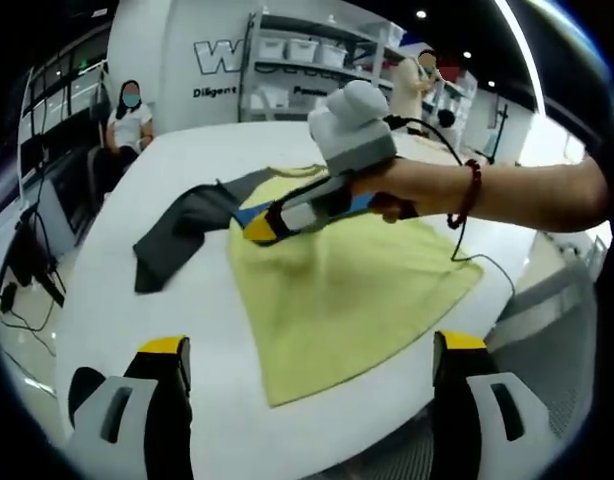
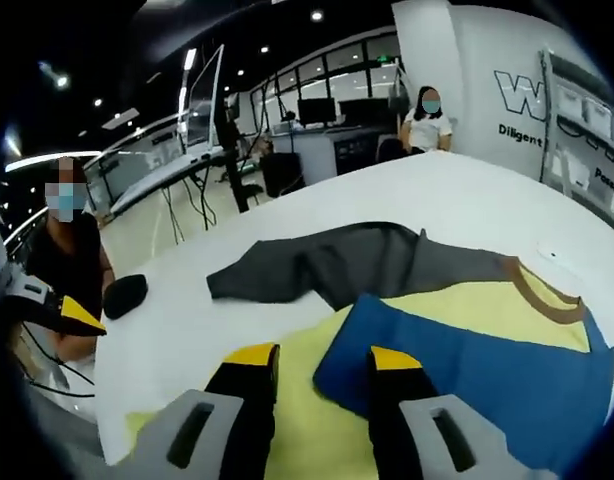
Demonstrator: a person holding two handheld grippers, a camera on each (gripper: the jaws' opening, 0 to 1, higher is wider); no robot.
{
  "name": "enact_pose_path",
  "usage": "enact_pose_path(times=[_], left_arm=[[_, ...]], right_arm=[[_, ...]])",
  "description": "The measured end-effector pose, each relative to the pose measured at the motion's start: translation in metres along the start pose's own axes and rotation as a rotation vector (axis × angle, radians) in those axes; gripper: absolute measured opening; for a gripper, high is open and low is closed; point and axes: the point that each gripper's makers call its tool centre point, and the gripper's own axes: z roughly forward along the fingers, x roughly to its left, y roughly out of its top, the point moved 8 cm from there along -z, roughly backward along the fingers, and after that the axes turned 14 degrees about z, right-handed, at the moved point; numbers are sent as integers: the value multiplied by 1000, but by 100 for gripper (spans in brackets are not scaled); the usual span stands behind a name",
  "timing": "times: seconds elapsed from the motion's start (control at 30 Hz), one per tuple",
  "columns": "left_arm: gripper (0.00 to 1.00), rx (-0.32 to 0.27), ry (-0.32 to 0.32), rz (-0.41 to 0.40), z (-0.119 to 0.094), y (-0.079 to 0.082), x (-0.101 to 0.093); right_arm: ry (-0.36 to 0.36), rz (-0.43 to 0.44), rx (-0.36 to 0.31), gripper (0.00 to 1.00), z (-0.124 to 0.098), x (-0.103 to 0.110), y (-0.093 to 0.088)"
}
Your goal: Fold the garment on the visible template until the final outline fits inside the template.
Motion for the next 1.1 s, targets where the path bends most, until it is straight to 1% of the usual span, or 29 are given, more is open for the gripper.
enact_pose_path(times=[0.1, 0.17, 0.2, 0.3, 0.53, 0.83, 0.9, 0.93, 1.07, 1.1], left_arm=[[97, -3, 1, 5, 1, 2, -1], [98, -8, 5, 3, 0, 3, -1], [99, -11, 8, 1, 0, 3, 0], [99, -18, 10, -1, 0, 4, 0], [99, -21, 13, 0, 0, 5, 0], [99, -25, 2, 11, 3, 8, -2], [99, -26, -1, 13, 4, 8, -3], [99, -27, 0, 13, 4, 8, -3], [99, -24, -7, 13, 4, 7, -4], [99, -24, -8, 12, 4, 7, -4]], right_arm=[[-5, 30, -25, 49, -7, -4, 2], [-17, 69, -37, 56, -11, -9, 3], [-27, 89, -54, 60, -15, -14, 4], [-47, 98, -77, 67, -25, -24, 5], [-107, 95, -118, 72, -53, -49, 5], [-214, 99, -154, 72, -91, -89, 1], [-232, 102, -146, 71, -97, -97, -2], [-245, 112, -152, 71, -102, -103, -4], [-275, 137, -156, 71, -113, -115, -8], [-286, 159, -160, 72, -115, -119, -10]])
